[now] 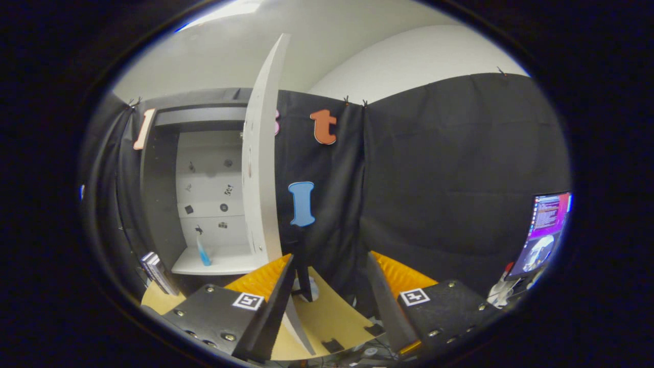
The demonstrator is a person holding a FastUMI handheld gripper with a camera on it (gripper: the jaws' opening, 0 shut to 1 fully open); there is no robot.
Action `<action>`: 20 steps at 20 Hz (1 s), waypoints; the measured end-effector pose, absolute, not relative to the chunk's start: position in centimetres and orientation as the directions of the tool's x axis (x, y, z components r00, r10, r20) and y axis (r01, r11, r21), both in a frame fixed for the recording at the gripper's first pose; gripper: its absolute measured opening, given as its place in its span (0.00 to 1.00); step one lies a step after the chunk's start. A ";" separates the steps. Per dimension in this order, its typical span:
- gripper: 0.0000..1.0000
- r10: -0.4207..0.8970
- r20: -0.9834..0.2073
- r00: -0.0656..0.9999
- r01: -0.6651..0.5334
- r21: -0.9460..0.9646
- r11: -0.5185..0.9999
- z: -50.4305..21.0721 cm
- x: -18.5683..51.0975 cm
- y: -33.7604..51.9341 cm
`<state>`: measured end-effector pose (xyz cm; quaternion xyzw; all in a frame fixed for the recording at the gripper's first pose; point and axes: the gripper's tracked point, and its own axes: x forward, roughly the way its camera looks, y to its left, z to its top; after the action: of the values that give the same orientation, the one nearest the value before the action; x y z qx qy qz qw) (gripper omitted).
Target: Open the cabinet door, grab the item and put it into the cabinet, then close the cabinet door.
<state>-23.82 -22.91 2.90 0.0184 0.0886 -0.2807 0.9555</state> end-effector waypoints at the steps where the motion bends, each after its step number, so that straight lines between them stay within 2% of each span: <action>1: 0.81 -0.528 -0.185 0.829 0.533 -0.023 0.846 2.6 -23.5 -22.9; 7: 0.81 -0.466 -0.220 0.857 0.479 0.009 0.878 2.1 -23.0 -22.1; 12: 0.74 -0.431 -0.219 0.875 0.444 0.010 0.896 1.6 -22.2 -21.0; 20: 0.75 -0.326 -0.217 0.920 0.342 0.039 0.939 1.8 -21.6 -17.3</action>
<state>-21.58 -17.25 1.78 0.0382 0.1043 -0.1703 0.9791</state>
